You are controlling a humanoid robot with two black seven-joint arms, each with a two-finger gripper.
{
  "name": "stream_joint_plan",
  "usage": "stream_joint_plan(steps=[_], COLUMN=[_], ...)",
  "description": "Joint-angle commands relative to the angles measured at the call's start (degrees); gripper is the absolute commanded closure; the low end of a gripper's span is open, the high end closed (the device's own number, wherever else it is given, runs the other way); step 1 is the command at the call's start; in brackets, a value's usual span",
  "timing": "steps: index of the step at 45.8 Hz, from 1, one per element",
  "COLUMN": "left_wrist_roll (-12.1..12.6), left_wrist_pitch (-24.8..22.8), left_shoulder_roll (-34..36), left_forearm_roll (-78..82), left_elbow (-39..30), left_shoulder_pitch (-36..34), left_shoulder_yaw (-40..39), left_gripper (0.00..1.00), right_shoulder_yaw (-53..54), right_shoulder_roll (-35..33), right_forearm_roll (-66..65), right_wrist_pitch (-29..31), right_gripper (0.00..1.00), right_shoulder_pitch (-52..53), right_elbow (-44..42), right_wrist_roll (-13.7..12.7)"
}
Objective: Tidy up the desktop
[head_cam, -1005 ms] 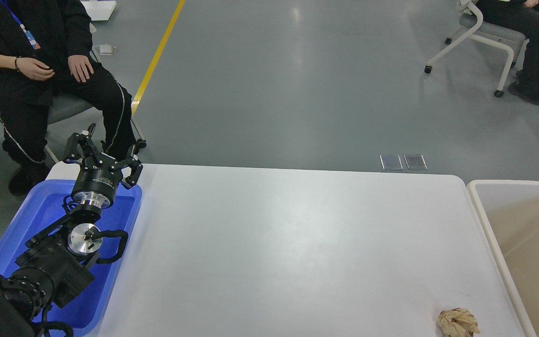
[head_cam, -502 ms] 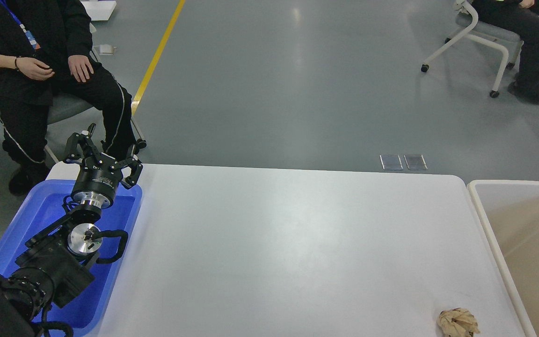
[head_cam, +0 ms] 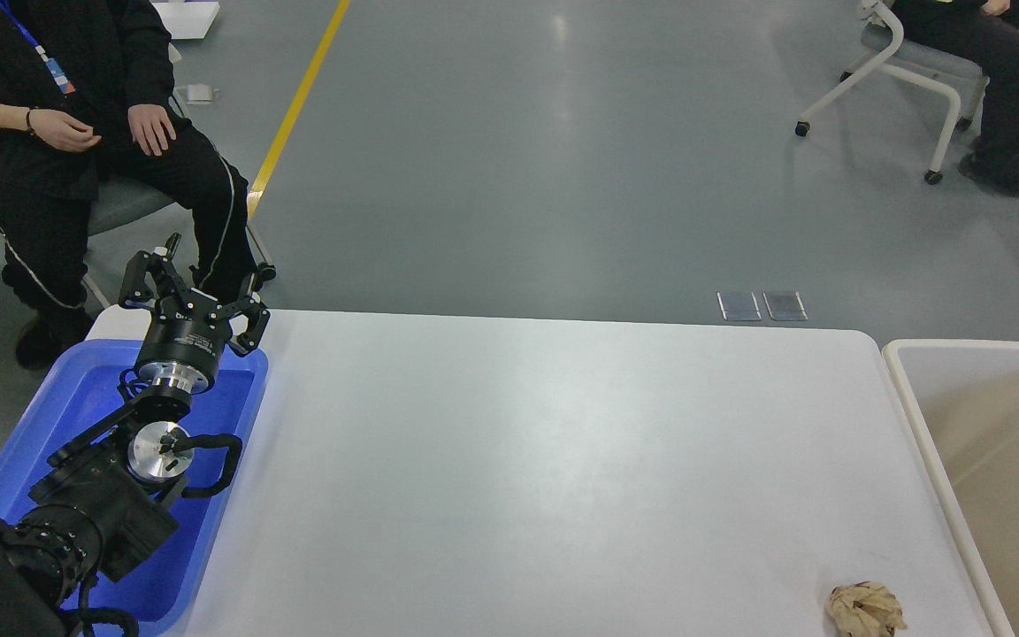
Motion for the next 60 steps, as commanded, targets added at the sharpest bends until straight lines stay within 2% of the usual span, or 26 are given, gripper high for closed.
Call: stream_joint_plan(steps=[1, 10, 17, 25, 35, 39, 50, 60], left_wrist_roll=[0.0, 0.0, 0.0, 0.0, 0.0, 0.0, 0.0, 0.0], left_wrist_pitch=[0.0, 0.0, 0.0, 0.0, 0.0, 0.0, 0.0, 0.0], left_shoulder_roll=[0.01, -0.08, 0.01, 0.01, 0.01, 0.01, 0.0, -0.08], left_forearm_roll=[0.0, 0.0, 0.0, 0.0, 0.0, 0.0, 0.0, 0.0], left_elbow=[0.0, 0.0, 0.0, 0.0, 0.0, 0.0, 0.0, 0.0], left_shoulder_pitch=[0.0, 0.0, 0.0, 0.0, 0.0, 0.0, 0.0, 0.0], left_shoulder_yaw=[0.0, 0.0, 0.0, 0.0, 0.0, 0.0, 0.0, 0.0], left_gripper=[0.0, 0.0, 0.0, 0.0, 0.0, 0.0, 0.0, 0.0], right_shoulder_yaw=[12.78, 27.55, 36.87, 44.52, 45.14, 43.82, 40.74, 40.48], right_shoulder_roll=[-5.94, -7.62, -4.72, 1.95, 10.22, 12.33, 16.64, 16.9], right_forearm_roll=[-1.03, -2.96, -7.36, -9.21, -12.37, -12.55, -12.55, -12.64], right_wrist_pitch=[4.23, 4.23, 4.5, 4.5, 4.32, 4.23, 5.81, 5.73], right_gripper=[0.0, 0.0, 0.0, 0.0, 0.0, 0.0, 0.0, 0.0], right_shoulder_pitch=[6.2, 8.31, 7.44, 3.92, 1.37, 0.85, -1.71, -1.71], right_elbow=[10.64, 23.75, 30.35, 32.28, 33.43, 33.43, 33.78, 32.9], right_wrist_roll=[1.61, 6.97, 14.08, 20.77, 27.62, 28.86, 28.86, 28.86])
